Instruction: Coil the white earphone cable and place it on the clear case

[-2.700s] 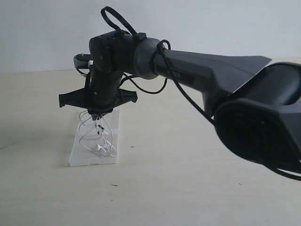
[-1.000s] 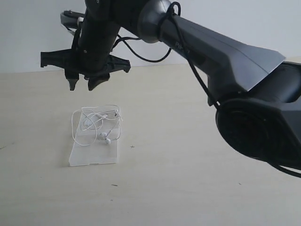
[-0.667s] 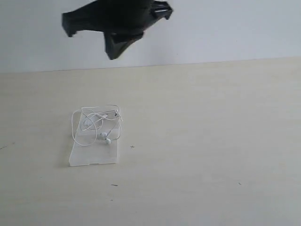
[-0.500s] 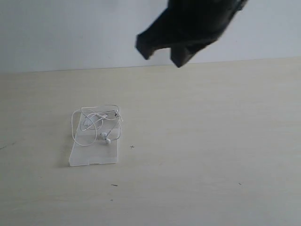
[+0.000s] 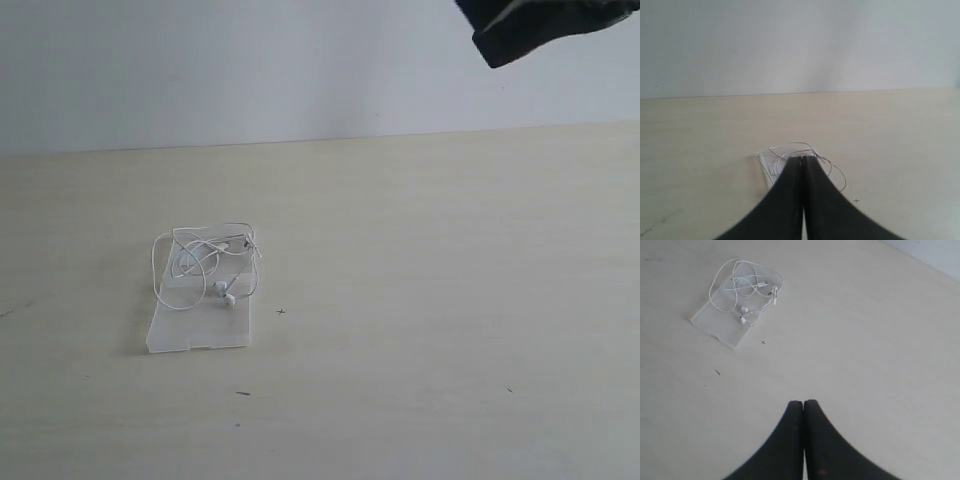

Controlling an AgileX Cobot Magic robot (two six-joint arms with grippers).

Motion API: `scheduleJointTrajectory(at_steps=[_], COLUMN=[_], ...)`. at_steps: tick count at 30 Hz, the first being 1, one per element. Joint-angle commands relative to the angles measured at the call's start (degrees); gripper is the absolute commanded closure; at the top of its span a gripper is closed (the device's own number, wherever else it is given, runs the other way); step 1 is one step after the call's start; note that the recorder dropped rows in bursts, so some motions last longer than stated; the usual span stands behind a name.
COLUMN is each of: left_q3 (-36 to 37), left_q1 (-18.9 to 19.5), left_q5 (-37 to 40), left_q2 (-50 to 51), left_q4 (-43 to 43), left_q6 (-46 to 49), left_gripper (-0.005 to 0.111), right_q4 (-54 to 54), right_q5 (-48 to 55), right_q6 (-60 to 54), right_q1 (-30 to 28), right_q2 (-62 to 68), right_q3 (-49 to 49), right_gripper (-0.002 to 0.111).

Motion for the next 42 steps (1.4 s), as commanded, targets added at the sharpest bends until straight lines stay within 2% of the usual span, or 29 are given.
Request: scheduleJointTrajectory(at_steps=[1, 3, 9, 12, 15, 19, 22, 25, 28, 30, 35, 38, 42], left_q3=[0.16, 0.16, 0.16, 0.16, 0.16, 0.16, 0.16, 0.16, 0.16, 0.16, 0.16, 0.16, 0.16], left_q1=[0.16, 0.16, 0.16, 0.16, 0.16, 0.16, 0.16, 0.16, 0.16, 0.16, 0.16, 0.16, 0.16], left_q5=[0.75, 0.75, 0.75, 0.75, 0.75, 0.75, 0.75, 0.75, 0.75, 0.75, 0.38, 0.38, 0.48], left_q2=[-0.32, -0.32, -0.32, -0.32, -0.32, -0.32, -0.32, -0.32, -0.32, -0.32, -0.32, -0.32, -0.32], left_q4=[-0.11, -0.11, -0.11, -0.11, -0.11, -0.11, -0.11, -0.11, -0.11, -0.11, -0.11, -0.11, -0.11], left_q6=[0.12, 0.12, 0.12, 0.12, 0.12, 0.12, 0.12, 0.12, 0.12, 0.12, 0.12, 0.12, 0.12], left_gripper=[0.107, 0.107, 0.107, 0.107, 0.107, 0.107, 0.107, 0.107, 0.107, 0.107, 0.107, 0.107, 0.107], right_q4=[-0.51, -0.78, -3.05, -5.86, -8.14, -8.01, -8.01, -8.01, -16.54, -19.10, -17.80, -11.84, 2.37], right_q5=[-0.62, -2.02, -16.22, -20.85, -23.34, -27.17, -29.61, -35.94, -52.07, -57.71, -57.19, -56.11, -56.21], right_q6=[-0.18, -0.18, -0.45, -0.21, 1.00, 9.52, 16.72, 21.65, 21.34, 21.34, 29.27, 22.07, 1.34], right_q1=[-0.15, -0.15, -1.53, -6.28, -13.82, -24.66, -29.52, -30.92, -30.92, -30.92, -31.29, -31.42, -33.04], right_q2=[-4.89, -8.52, -24.23, -33.28, -42.77, -56.08, -63.93, -68.93, -69.46, -69.46, -71.77, -71.77, -71.77], right_q3=[0.48, 0.48, 2.14, 6.77, 13.84, 27.83, 39.33, 53.41, 70.58, 76.22, 82.22, 83.10, 85.19], right_gripper=[0.108, 0.108, 0.108, 0.108, 0.108, 0.108, 0.108, 0.108, 0.108, 0.108, 0.108, 0.108, 0.108])
